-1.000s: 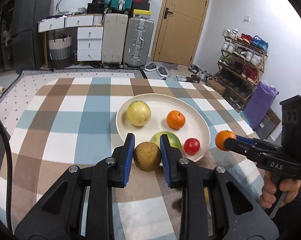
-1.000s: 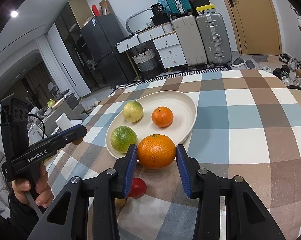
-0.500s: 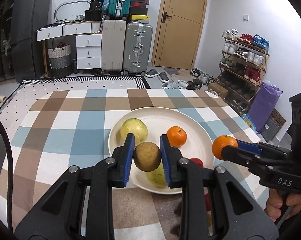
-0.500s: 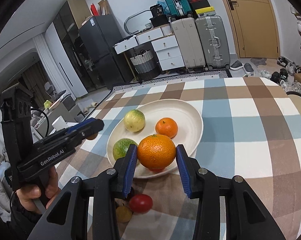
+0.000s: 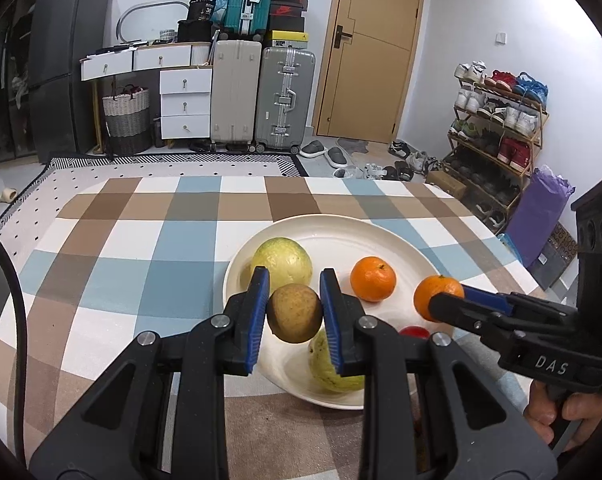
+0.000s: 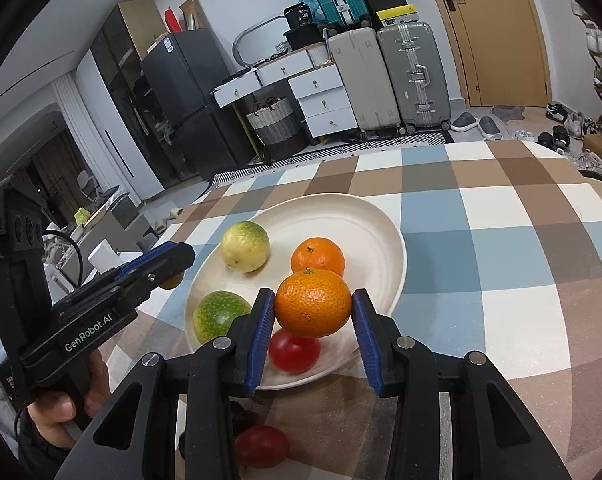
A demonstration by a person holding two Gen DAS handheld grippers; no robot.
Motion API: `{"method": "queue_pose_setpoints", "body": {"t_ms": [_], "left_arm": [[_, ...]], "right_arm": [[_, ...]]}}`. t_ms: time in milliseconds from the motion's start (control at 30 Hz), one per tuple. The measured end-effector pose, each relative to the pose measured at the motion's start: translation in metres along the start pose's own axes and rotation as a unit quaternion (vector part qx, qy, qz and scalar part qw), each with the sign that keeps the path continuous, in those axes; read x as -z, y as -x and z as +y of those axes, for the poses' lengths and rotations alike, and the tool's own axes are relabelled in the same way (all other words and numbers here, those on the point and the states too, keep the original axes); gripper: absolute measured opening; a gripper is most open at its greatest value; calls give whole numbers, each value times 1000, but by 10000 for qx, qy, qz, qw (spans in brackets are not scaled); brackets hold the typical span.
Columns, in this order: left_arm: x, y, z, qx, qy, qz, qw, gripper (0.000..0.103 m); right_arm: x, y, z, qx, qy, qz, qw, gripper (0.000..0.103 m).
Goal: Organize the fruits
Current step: 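Carry the brown fruit and orange over the white plate with both grippers, then lower both fruits into the white plate and open both grippers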
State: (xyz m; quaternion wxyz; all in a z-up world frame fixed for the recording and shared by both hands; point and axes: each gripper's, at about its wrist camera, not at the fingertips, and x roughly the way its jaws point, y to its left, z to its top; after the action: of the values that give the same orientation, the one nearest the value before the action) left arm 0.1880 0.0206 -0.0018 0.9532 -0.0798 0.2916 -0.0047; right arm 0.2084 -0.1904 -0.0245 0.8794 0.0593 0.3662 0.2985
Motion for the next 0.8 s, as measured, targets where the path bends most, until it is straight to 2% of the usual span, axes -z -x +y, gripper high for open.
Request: {"method": "queue_pose_setpoints", "body": {"t_ms": [167,400,667,733,800], "left_arm": [[3,-5,1,-36,2,22,10000,23],[5,-15,3,-49,13,110,9999,23],[5,-14,2,-75,-74,-15,9999,24],[6,-14,2,-69,-60,18,10000,28],[7,-12,4,-84,-10,14,10000,44]], "right_arm": [[0,-4,-1,132,88,-8,9999,40],[0,-8,-3,106,35,102,9999,41],[0,-6,-3,235,60,69,9997,42],[0,-4,-1,307,144,45,9994,43],[1,-1,0,318,195,12,9993,45]]}}
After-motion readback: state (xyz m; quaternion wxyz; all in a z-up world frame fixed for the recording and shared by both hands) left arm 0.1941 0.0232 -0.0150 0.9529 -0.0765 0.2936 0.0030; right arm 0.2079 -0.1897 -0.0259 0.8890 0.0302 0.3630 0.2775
